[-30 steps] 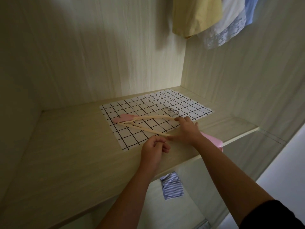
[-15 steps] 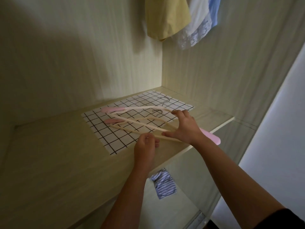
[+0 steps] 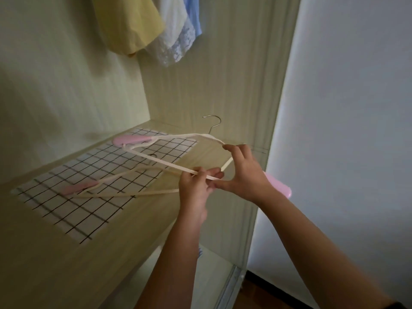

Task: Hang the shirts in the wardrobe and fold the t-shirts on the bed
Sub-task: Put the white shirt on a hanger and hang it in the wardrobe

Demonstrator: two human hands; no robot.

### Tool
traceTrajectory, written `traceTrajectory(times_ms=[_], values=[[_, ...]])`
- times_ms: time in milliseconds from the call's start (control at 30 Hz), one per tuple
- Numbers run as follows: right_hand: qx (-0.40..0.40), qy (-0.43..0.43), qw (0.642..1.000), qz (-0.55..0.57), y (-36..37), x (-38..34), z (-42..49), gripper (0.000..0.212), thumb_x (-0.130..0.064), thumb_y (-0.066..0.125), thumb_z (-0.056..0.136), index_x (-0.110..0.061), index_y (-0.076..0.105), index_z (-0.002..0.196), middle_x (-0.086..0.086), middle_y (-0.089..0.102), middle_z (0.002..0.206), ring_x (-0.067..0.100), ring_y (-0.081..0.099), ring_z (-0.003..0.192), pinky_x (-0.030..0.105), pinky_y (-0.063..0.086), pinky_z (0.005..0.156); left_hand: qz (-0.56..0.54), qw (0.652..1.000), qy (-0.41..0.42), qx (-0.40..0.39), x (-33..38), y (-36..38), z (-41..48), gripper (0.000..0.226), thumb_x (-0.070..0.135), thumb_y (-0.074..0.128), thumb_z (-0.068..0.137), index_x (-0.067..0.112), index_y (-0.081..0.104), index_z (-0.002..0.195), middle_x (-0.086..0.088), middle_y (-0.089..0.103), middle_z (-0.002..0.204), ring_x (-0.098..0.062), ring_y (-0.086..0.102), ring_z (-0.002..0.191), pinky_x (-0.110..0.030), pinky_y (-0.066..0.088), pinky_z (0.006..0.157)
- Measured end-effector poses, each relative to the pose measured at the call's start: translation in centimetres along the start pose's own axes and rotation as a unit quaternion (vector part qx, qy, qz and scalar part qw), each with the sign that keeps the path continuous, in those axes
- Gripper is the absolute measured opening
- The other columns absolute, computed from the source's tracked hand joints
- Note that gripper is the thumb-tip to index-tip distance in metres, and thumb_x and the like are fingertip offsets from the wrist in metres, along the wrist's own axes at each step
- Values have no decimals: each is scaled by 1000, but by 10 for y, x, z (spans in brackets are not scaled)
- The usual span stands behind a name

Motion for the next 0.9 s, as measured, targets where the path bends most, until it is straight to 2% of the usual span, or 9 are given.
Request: traceTrajectory(times_ms=[67,200,333,467,600,733,833,900], values=[[18,34,999,13,-16,14,-12,95,-45,83,63,-12,37,139,8,40,131,25,43,122,37,39,102,-11,999,-18,-40,-7,18,-2,16,5,35,101,9,41,87,-14,66,76,-17,69,58,-26,55,51],[67,110,991,22,-46,40,-44,89,-38,83,66,-12,38,138,6,38,131,22,45,121,26,38,98,15,992,-54,-111,-30,53,-12,16,7,34,102,11,39,87,-13,67,75,-19,69,60,-29,57,57],[109,171,979,-16,-72,60,-79,84,-39,80,69,-11,39,137,5,38,131,22,44,120,29,41,95,47,981,-95,-163,-56,84,-33,16,9,35,102,11,40,87,-11,69,78,-19,69,65,-31,56,66],[143,223,962,-63,-94,75,-122,83,-40,78,72,-13,36,137,4,37,132,19,43,119,19,33,85,55,967,-132,-213,-81,108,-59,12,8,36,101,10,42,91,-7,71,70,-22,70,68,-31,58,67],[161,268,946,-82,-110,85,-165,85,-40,78,72,-12,33,139,6,35,133,20,41,120,20,33,93,70,952,-165,-248,-103,127,-91,13,7,37,101,10,44,90,-8,71,72,-23,71,70,-31,59,65],[177,294,934,-103,-127,92,-203,87,-40,78,72,-12,32,141,5,34,134,18,37,124,14,27,94,85,939,-184,-278,-121,144,-123,11,9,38,101,10,46,93,-12,71,79,-24,72,75,-33,59,71],[198,316,920,-121,-147,100,-231,91,-44,78,71,-12,31,142,6,34,134,18,36,124,17,27,96,96,923,-194,-317,-134,166,-148,10,10,39,101,10,47,95,-13,72,83,-24,72,78,-35,59,74],[214,341,907,-123,-163,107,-252,92,-45,78,70,-13,30,143,6,34,134,18,35,124,20,28,97,105,911,-199,-347,-143,184,-168,10,10,39,100,10,47,96,-12,72,83,-22,72,77,-31,59,70]])
Point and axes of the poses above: each hand's wrist, its own z-axis towards the middle knuckle, its own y-axis out of the palm, x = y × z, the point moved 3 cm from there along z, towards the middle knuckle
